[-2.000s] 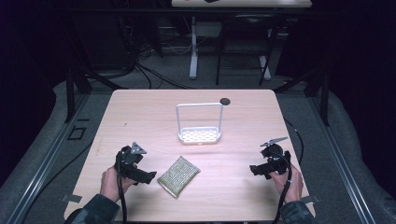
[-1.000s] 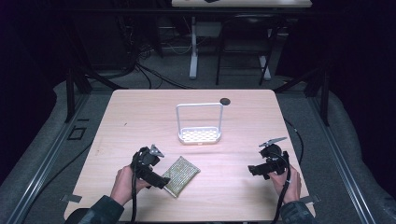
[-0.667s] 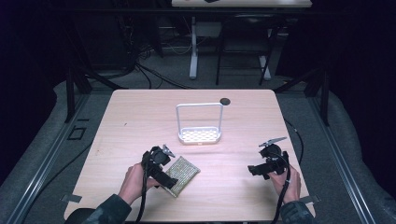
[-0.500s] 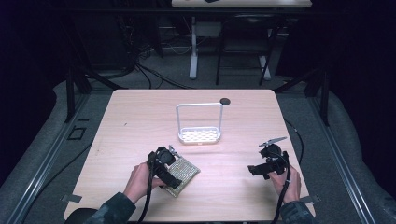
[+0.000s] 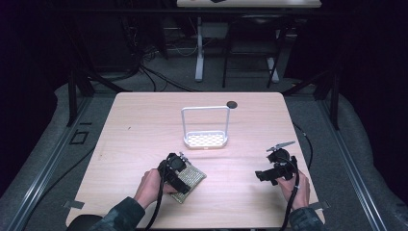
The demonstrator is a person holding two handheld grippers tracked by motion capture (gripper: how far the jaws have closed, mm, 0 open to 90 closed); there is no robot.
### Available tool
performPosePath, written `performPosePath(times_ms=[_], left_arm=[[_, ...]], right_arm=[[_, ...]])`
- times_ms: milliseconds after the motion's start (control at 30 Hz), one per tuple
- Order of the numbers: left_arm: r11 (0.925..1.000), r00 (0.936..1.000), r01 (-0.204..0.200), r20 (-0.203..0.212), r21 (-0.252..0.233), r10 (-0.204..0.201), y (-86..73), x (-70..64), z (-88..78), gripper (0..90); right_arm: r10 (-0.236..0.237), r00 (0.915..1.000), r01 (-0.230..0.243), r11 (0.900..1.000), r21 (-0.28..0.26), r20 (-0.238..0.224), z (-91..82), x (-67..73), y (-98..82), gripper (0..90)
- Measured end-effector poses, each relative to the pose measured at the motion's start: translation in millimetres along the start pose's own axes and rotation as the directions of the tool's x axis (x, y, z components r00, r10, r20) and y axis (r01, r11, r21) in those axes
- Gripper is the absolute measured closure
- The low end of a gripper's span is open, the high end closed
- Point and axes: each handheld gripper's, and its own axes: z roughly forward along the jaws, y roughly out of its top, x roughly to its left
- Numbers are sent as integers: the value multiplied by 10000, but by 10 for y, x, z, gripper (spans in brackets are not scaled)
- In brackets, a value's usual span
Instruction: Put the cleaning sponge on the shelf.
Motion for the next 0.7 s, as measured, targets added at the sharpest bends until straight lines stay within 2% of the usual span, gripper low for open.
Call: performPosePath(times_ms=[300, 700], left_arm=[[9997, 9996, 237, 144, -86, -235, -30, 21, 13, 206], [9994, 9997, 176, 153, -285, -171, -58, 15, 11, 310]], right_arm=[[-7, 10000, 7, 10000, 20, -21, 3, 3, -1, 21], [3, 10000, -3, 10000, -3, -51, 8, 9, -1, 24]])
